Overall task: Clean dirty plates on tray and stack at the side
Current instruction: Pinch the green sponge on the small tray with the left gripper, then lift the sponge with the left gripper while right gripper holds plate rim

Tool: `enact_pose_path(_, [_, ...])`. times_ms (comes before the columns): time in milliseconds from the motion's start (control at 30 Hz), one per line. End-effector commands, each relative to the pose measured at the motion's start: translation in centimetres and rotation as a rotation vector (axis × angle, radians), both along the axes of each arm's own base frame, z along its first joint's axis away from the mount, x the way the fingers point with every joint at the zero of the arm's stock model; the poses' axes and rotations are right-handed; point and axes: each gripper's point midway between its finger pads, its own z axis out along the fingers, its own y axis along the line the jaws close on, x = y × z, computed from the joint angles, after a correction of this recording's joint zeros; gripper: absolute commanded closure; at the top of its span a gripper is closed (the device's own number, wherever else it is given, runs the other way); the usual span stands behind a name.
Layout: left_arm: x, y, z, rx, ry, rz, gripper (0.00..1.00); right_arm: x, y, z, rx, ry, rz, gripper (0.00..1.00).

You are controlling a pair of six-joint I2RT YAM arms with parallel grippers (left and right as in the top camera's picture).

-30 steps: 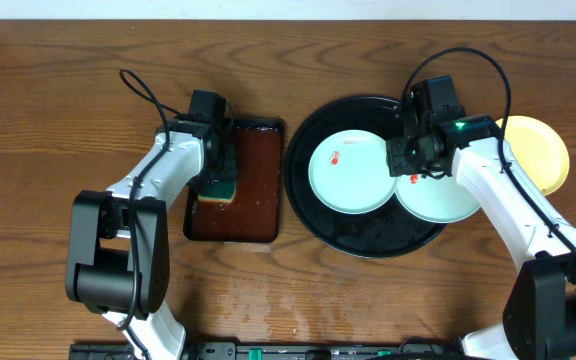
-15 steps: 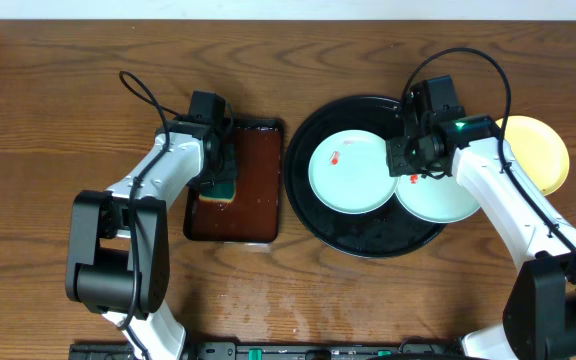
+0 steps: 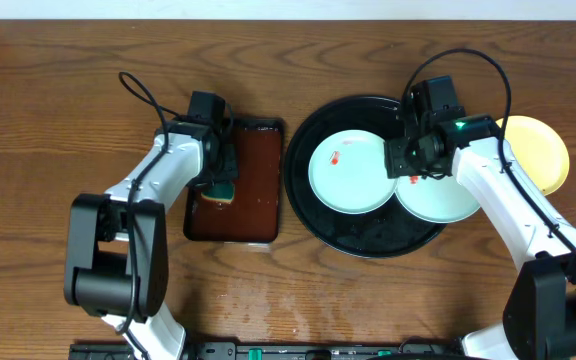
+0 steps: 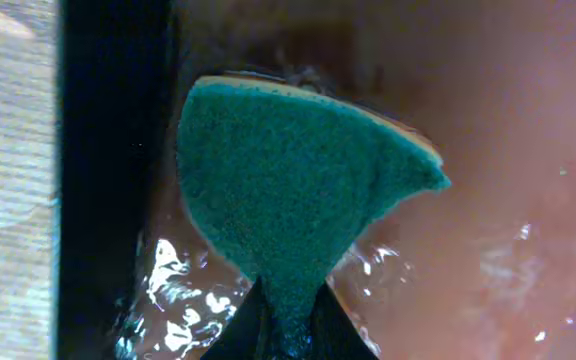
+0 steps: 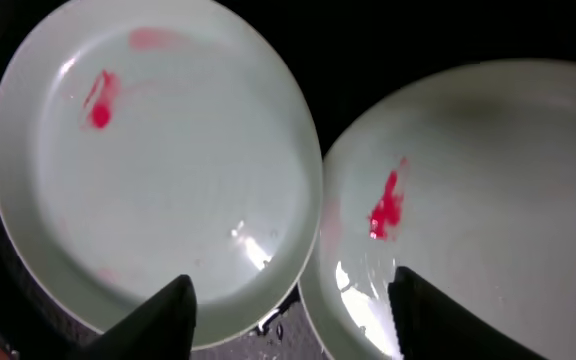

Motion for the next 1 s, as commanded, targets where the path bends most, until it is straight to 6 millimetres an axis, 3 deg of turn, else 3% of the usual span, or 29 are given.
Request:
enact_pose_path(0, [0.8,-0.2,3.4,-0.028,-0.089,0.003,0.92,0.6,0.2,0.9,0.024,-0.012,-0.039,0.42])
enact_pose_path(267, [0.2,-0.3,7.2,-0.045,-0.16,0.0,0.93,-0.5,-0.1,-0.3,0.006,0.029,-0.043,0.52])
enact_pose_path(733, [0.1,-0.2,7.1,-0.045,-0.156,0.0,0.92,-1.4,-0.9,-5.6,0.027,0.007,-0.193,0.66])
enact_pose_path(967, [0.1,-0.2,7.1,-0.045,-0.157,0.0,0.92,-0.8,-1.5,-5.8,0.004,-0.03,-0.23,0.71])
